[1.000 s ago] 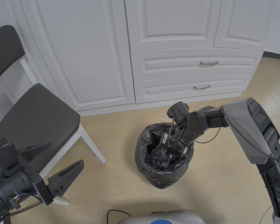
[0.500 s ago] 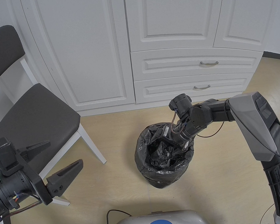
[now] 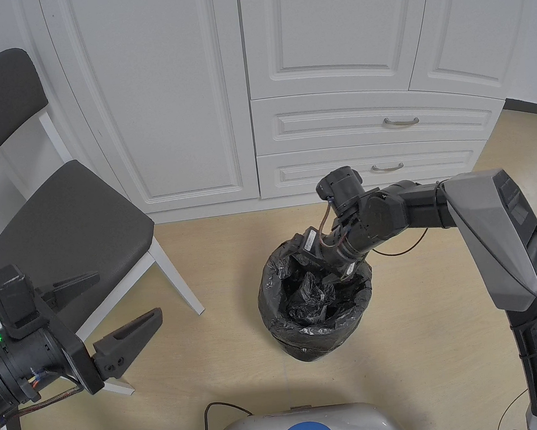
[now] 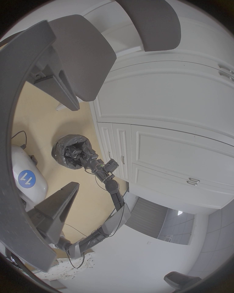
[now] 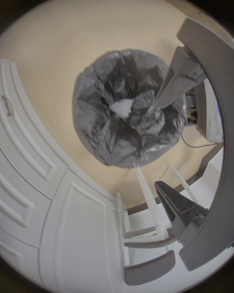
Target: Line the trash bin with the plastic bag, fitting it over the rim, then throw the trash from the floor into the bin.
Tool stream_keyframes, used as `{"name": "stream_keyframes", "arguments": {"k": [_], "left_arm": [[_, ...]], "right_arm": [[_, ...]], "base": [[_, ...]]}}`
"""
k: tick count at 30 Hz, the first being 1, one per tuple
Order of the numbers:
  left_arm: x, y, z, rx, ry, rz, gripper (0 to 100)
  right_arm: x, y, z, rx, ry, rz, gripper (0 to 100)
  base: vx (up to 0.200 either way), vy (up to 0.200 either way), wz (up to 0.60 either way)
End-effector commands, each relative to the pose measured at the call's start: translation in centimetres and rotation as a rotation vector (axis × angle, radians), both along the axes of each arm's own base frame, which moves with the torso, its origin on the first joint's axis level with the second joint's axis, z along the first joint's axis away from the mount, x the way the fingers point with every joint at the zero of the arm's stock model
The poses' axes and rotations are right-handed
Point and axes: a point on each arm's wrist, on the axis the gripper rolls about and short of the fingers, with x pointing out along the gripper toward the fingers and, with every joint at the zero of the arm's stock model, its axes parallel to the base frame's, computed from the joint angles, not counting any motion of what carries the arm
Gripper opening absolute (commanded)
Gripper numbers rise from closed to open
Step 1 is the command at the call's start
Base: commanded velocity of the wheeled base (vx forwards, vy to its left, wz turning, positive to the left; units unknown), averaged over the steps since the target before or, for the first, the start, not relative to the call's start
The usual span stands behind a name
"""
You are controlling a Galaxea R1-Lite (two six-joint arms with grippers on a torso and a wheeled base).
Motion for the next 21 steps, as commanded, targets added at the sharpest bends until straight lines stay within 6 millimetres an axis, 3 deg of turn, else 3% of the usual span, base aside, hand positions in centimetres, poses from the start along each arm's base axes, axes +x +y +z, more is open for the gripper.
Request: {"name": "stream_keyframes", "arguments": {"k": [1,4,9,14,16,21], "left_arm": [[0.1,-0.1,-0.1,0.003,0.004,-0.001,100],[0.0,0.0,0.0,-0.002,0.0,0.001,100],[0.1,0.0,0.0,0.001,0.001,0.001,100],[0.1,-0.1,-0.1,0.002,0.005,0.001,100],[0.1,0.0,0.0,0.001,0.001,0.001,100],[0.1,0.0,0.0,0.001,0.001,0.002,100]], "right_arm": [[-0.7,2.7,-1.0,0.051,-0.005,0.014,100],[-1.1,4.3,-1.7,0.072,-0.012,0.026,100],[-0.8,4.8,-5.6,0.028,0.045,0.033,100],[-0.5,4.9,-6.2,0.036,0.023,0.036,100],[0.4,4.9,-7.9,0.048,-0.009,0.023,100],[1.8,3.8,-8.0,0.032,-0.097,-0.056,100]], "base": [[0.0,0.0,0.0],[0.0,0.0,0.0],[0.0,0.0,0.0],[0.0,0.0,0.0],[0.0,0.0,0.0],[0.0,0.0,0.0]]}}
